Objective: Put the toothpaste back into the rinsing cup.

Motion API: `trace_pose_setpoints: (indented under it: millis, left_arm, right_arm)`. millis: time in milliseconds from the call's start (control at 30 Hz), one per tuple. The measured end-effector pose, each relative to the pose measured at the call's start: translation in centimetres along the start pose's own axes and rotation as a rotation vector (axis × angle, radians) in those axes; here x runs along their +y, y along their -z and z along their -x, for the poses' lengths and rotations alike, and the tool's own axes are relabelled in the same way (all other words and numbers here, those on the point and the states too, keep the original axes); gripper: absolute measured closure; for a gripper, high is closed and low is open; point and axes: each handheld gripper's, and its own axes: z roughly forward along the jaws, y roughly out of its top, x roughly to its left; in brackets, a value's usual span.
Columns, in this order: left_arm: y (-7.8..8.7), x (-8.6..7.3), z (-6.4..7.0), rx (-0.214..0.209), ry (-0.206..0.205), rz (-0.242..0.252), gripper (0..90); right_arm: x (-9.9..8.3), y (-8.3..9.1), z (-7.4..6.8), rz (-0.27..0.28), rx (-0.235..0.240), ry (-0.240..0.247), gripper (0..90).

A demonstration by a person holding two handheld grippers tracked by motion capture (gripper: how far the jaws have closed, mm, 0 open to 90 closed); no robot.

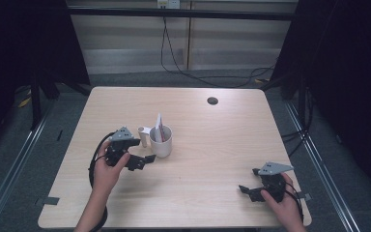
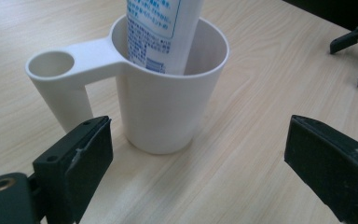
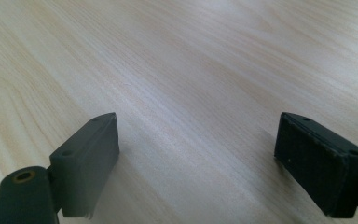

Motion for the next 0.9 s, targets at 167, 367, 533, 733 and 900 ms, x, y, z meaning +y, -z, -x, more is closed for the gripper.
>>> trace_pose_setpoints:
  millis: [167, 367, 533, 733, 900]
  left_arm:
    - [-0.3, -1.0, -0.1, 0.014, 0.007, -0.014, 8.1]
    - [-0.5, -2.1, -0.3, 0.019, 0.021, -0.025, 8.2]
    - [-0.7, -3.2, -0.6, 0.03, 0.026, -0.041, 8.8]
    - [-0.7, -4.2, -1.0, 0.048, 0.034, -0.062, 9.2]
    - [-0.7, -4.9, -1.1, 0.062, 0.039, -0.078, 9.8]
  right_arm:
    - [0.0, 0.0, 0.0, 0.0, 0.0, 0.0, 13.4]
    - [0.0, 0.0, 0.0, 0.0, 0.0, 0.0, 13.4]
    - [0.0, 0.0, 0.0, 0.0, 0.0, 0.0, 13.4]
    - [0.0, 0.0, 0.0, 0.0, 0.0, 0.0, 13.4]
    - [0.0, 0.0, 0.0, 0.0, 0.0, 0.0, 13.4]
